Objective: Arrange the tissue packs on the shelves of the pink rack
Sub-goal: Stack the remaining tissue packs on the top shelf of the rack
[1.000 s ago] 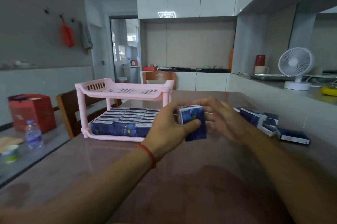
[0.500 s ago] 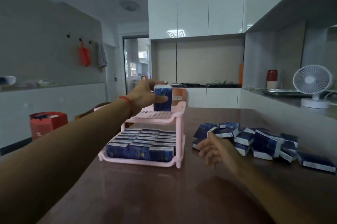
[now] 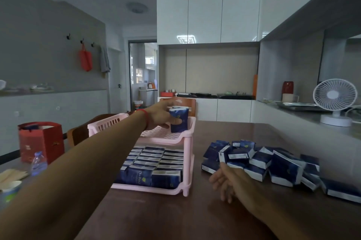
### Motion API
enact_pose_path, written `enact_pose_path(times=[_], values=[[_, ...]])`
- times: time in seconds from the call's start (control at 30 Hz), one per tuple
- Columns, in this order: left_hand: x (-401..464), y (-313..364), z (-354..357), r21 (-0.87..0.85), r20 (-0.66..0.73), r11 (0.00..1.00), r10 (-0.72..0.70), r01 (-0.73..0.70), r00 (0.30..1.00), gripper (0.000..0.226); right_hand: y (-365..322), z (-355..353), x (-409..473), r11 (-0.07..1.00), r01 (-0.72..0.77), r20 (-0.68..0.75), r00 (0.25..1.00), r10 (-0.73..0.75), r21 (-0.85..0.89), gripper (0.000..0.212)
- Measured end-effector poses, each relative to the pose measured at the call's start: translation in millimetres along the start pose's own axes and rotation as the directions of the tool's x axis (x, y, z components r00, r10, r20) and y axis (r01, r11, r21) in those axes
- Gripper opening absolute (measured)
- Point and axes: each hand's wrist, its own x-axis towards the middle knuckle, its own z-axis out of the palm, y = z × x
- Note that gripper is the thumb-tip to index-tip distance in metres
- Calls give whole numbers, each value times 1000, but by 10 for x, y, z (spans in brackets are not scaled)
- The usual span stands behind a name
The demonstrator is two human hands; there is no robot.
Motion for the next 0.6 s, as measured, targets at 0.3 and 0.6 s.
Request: enact_pose_path(times=[0.3, 0.6], values=[[29, 48, -84, 101, 106, 995, -34, 23, 994, 59, 13, -17, -3, 998, 5, 22, 1000, -3, -56, 68], [44, 156, -101, 246, 147, 969, -76, 38, 986, 66, 33, -34, 29, 999, -6, 40, 999, 7, -41, 69]])
